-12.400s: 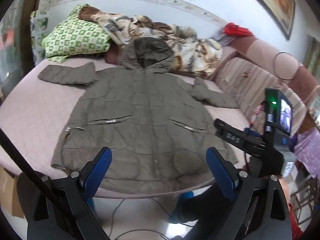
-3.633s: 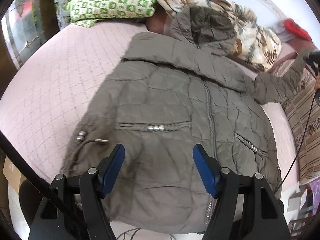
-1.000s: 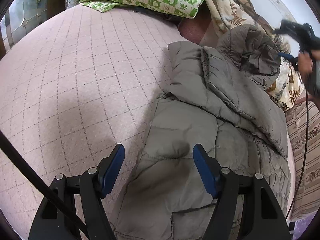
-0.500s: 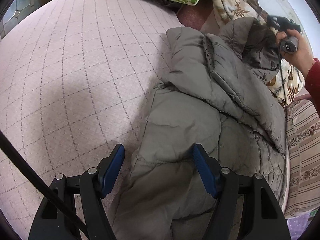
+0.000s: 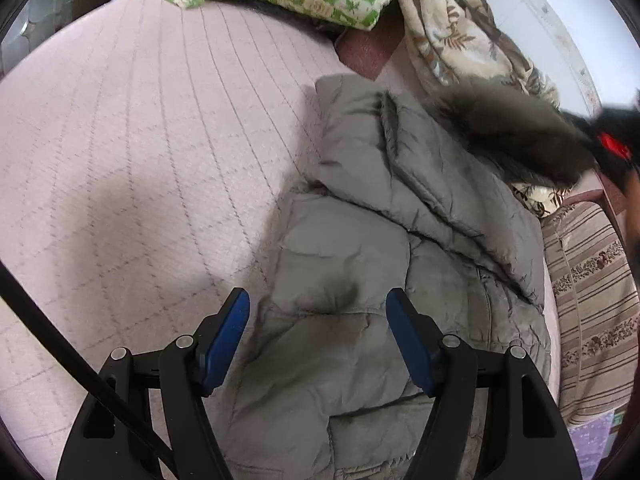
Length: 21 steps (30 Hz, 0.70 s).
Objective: Fold large clothes
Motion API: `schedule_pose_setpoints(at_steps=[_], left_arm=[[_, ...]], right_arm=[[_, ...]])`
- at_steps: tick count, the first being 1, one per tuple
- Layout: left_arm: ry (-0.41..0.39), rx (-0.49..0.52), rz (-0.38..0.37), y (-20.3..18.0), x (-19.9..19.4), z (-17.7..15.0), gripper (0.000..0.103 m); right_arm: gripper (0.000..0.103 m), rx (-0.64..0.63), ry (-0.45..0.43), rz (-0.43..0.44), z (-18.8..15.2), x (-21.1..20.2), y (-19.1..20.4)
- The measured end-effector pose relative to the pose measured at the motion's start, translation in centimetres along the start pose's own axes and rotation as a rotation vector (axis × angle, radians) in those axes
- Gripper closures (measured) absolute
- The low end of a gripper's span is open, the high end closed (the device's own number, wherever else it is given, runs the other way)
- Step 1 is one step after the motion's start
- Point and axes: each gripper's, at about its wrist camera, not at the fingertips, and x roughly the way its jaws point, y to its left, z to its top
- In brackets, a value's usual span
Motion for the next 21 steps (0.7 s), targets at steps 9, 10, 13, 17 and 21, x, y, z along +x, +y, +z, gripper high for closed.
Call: schedule_pose_setpoints(at_steps=[9,10,13,17,21], left_arm=[[-0.061,0.001,0.012,0.3,-2.0,0.0,0.033],[-0.065,0.002,0.010,0.3,-2.1,0.0,0.033],[-0.074,0.011,0.016,0.0,-2.1,0.2,0.033],[-0.078,0.018,0.024,-0.1,-2.3,-0.1,0.033],[-0.085,0.015,0.043,0.1,-2.1,0.2,0.033]], right_arm=[[0.095,-0.052,0.065,0.066,-11.3,-9.7,-2.5],[0.095,-0.045,0.080,0.070,-12.5,-10.2,-3.0],[0.095,-0.027,0.152,0.063,-17.1,-9.6,-4.7],[0.096,0.014,0.239,-0.004,-20.4,-4.6,-6.8],[0.097,0.058,0.284,-0.086,-21.6,1.0,-8.8]])
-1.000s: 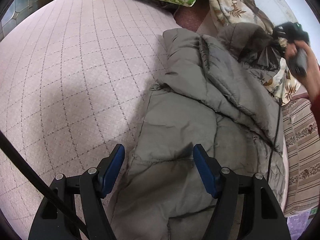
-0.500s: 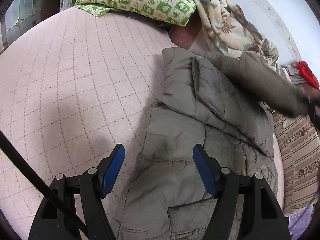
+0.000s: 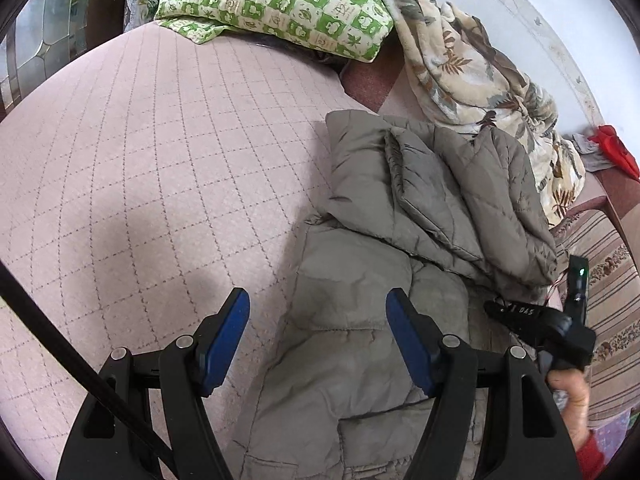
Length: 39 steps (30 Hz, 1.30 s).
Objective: Fold large clothes
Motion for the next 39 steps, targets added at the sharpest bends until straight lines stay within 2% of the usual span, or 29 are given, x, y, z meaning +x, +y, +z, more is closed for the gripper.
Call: schedule_pose_setpoints(at_steps=[3,5,7,10,13,15,16,17,18,19,20,22,24,25,27,31,32,36,39], left_arm=[[0.009,-0.017,0.001,0.3,0.1,0.0,0.033],[0.007,-0.022,-0.003,0.4,0.0,0.0,0.033],[-0.001,-0.019,0.001,0.3,-0.2,0.1,0.033],[-0.003,-0.018,0.003,0.2,-0.3,0.0,0.033],[0.004,-0.017,0.003,0.2,-0.4,-0.1,0.033],[0.004,-0.011,0.009,0.2,-0.4,-0.2,0.033],[0.003,-0.008,0.012,0.1,-0.4,-0.2,0.033],[0.002,-0.006,0.014,0.1,-0.4,-0.2,0.033],[0.000,-0.005,0.019,0.1,-0.4,-0.3,0.033],[-0.001,-0.004,0.023,0.2,-0.4,-0.2,0.033],[-0.001,-0.007,0.022,0.2,-0.3,-0.2,0.033],[0.004,-0.014,0.014,0.4,-0.2,-0.1,0.033],[0.008,-0.018,0.015,0.5,0.1,0.0,0.033],[0.010,-0.018,0.015,0.5,0.2,0.1,0.033],[0.017,-0.020,0.012,0.5,0.3,0.1,0.033],[0.025,-0.024,0.007,0.5,0.5,0.2,0.033],[0.025,-0.024,0.007,0.5,0.5,0.2,0.033],[0.020,-0.025,0.008,0.5,0.4,0.1,0.033],[0.023,-0.028,0.012,0.5,0.5,0.0,0.033]], right_arm=[[0.100,0.026,0.016,-0.050,0.0,2.7,-1.2],[0.098,0.034,-0.007,-0.044,-0.2,2.3,-1.4],[0.097,-0.016,-0.003,-0.051,-0.7,1.2,-0.8],[0.092,-0.138,-0.043,-0.054,-2.0,-2.7,0.2],[0.090,-0.173,-0.110,-0.040,-2.4,-6.8,0.3],[0.088,-0.190,-0.183,-0.051,-1.5,-9.4,0.5],[0.084,-0.197,-0.209,-0.064,-1.2,-10.0,0.8],[0.067,-0.212,-0.255,-0.092,-0.5,-10.7,1.3],[0.040,-0.225,-0.297,-0.133,0.3,-11.0,1.9],[0.031,-0.233,-0.321,-0.161,0.9,-10.7,2.7],[0.029,-0.239,-0.330,-0.183,1.7,-10.2,3.1],[0.030,-0.229,-0.321,-0.236,4.1,-8.6,3.8],[0.048,-0.222,-0.336,-0.270,5.4,-7.0,3.9],[0.050,-0.225,-0.338,-0.283,5.8,-6.3,3.8],[0.051,-0.232,-0.318,-0.306,6.8,-4.2,3.9],[0.051,-0.238,-0.173,-0.350,6.5,1.6,2.7],[0.051,-0.253,-0.161,-0.365,6.2,2.5,2.5],[0.051,-0.277,-0.170,-0.396,6.3,1.9,3.3],[0.051,-0.252,-0.277,-0.363,6.0,-1.5,4.4]])
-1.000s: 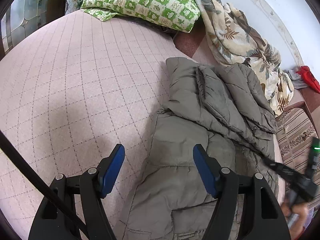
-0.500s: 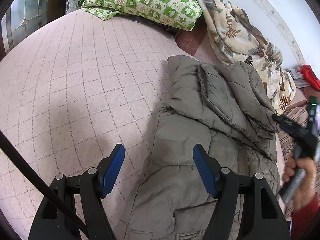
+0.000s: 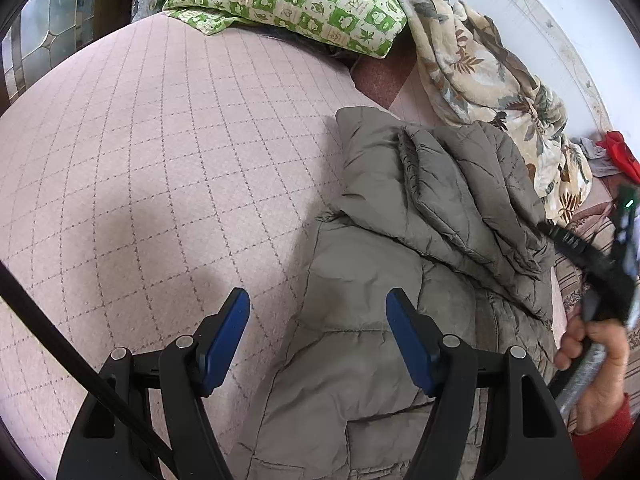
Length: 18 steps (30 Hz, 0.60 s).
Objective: Fold large clothes
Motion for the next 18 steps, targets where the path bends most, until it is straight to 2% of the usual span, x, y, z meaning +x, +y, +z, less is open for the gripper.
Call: schedule_pose_setpoints(at_steps=[2,5,8,11,15,18], left_arm=[[0.005,0.001,0.001,0.0,0.1,-0.1,0.033],[0.000,0.004,0.006,-0.2,-0.1,-0.1,0.033],[-0.007,0.000,0.009,-0.1,-0.2,0.0,0.033],[-0.007,-0.006,0.011,0.1,-0.1,0.1,0.033],[-0.001,-0.007,0.006,0.1,0.0,0.2,0.033],[-0.004,-0.007,0.006,0.1,-0.1,0.1,0.033]], right_arm=[[0.051,0.015,-0.070,0.031,0.5,-2.5,0.6],[0.051,-0.013,-0.107,0.098,1.3,-4.2,2.7],[0.051,-0.049,-0.079,0.143,1.9,-3.0,5.4],[0.051,-0.040,0.000,0.175,1.6,0.1,7.6],[0.051,-0.056,0.072,0.147,0.6,3.4,9.8],[0.051,-0.088,0.060,0.140,1.1,2.7,10.0]])
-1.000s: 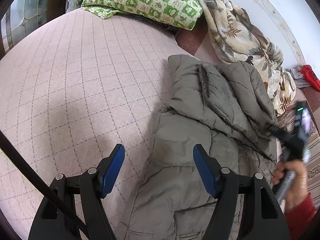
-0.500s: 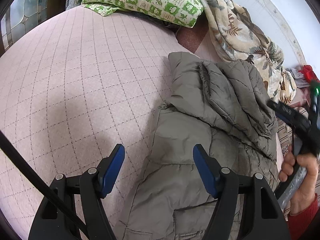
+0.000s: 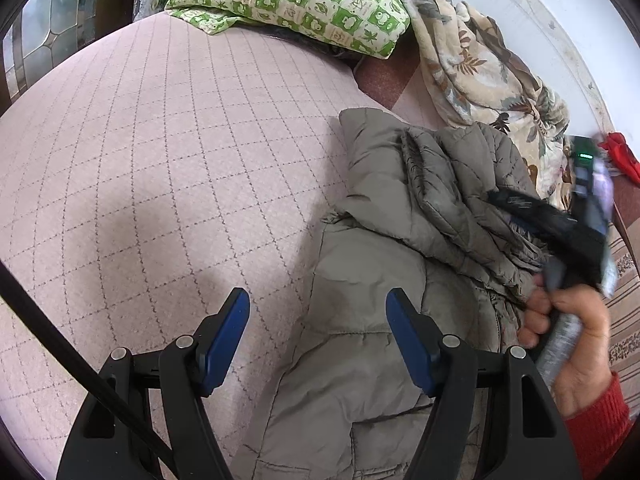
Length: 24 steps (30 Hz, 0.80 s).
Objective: Fold large clothes
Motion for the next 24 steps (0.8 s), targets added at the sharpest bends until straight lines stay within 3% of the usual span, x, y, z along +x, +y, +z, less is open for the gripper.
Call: schedule_pose_setpoints(at_steps=[3,7,11,14,20,24], left_arm=[[0.000,-0.009,-0.001,0.2,0.0,0.0,0.033],[0.010,-0.011,0.003,0.2,0.3,0.0,0.033],[0.012,0.004,0.015,-0.2,0.5,-0.1,0.033],[0.016,0.007,0.029,-0.3,0.8,-0.1,0.033],[0.010,0.001,0.033,-0.1,0.3,-0.2,0.033],[0.002,0.010,0.040,-0.2,-0.3,-0.7,0.033]], right_arm=[[0.051,0.032,-0.088,0.022,-0.1,-2.9,-1.3],[0.051,0.072,-0.182,-0.053,-0.9,-5.8,-4.9],[0.051,0.160,-0.080,-0.127,-2.6,-3.0,-9.4],[0.050,0.213,0.033,-0.067,-4.0,0.2,-11.5],[0.044,0.158,-0.021,-0.038,-3.6,-3.6,-11.8],[0.040,0.129,-0.051,-0.069,-5.9,-7.1,-14.5]])
